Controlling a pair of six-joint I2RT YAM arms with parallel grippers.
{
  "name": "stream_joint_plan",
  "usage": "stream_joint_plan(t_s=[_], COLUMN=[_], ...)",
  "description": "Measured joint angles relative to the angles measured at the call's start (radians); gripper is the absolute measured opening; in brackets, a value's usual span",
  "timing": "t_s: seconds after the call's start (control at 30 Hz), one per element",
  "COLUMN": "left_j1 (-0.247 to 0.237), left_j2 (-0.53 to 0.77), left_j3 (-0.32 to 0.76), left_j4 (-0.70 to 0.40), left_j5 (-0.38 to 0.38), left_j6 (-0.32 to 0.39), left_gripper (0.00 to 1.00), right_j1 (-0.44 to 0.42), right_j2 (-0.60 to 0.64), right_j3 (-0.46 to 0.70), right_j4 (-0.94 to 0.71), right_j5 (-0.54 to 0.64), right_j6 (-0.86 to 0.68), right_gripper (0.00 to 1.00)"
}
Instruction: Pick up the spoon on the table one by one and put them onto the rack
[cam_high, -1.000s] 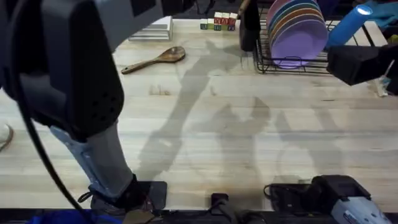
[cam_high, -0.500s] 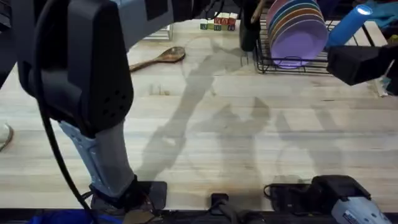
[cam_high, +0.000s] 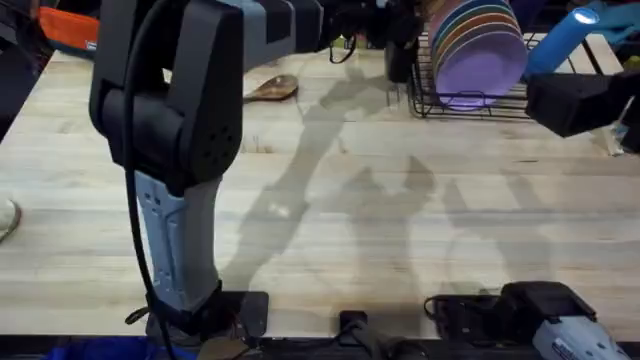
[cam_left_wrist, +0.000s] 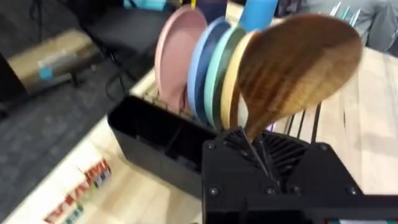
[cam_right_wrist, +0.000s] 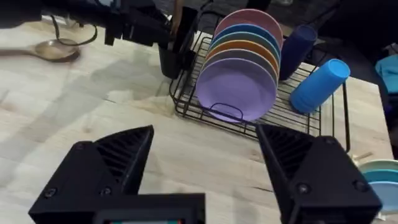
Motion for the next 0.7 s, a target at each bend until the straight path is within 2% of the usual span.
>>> stream_joint_plan(t_s=[0.13, 0.47, 0.7], left_j1=[0.002, 0.006, 0.006], left_j2=[0.0, 0.0, 0.0], left_j3=[0.0, 0.001, 0.001], left_j4=[-0.049, -0.056, -0.069], left_j5=[-0.006, -0.005, -0.002], left_j6=[0.015, 0.03, 0.034], left_gripper=[0.043, 0.044, 0.46], right_j1=[0.0, 0.0, 0.0], right_j2=[0.0, 0.0, 0.0], right_j3=[0.0, 0.0, 0.0], right_j4=[0.0, 0.0, 0.0], right_j5=[0.0, 0.0, 0.0], right_j6=[0.0, 0.0, 0.0], right_gripper=[0.993, 0.993, 0.993])
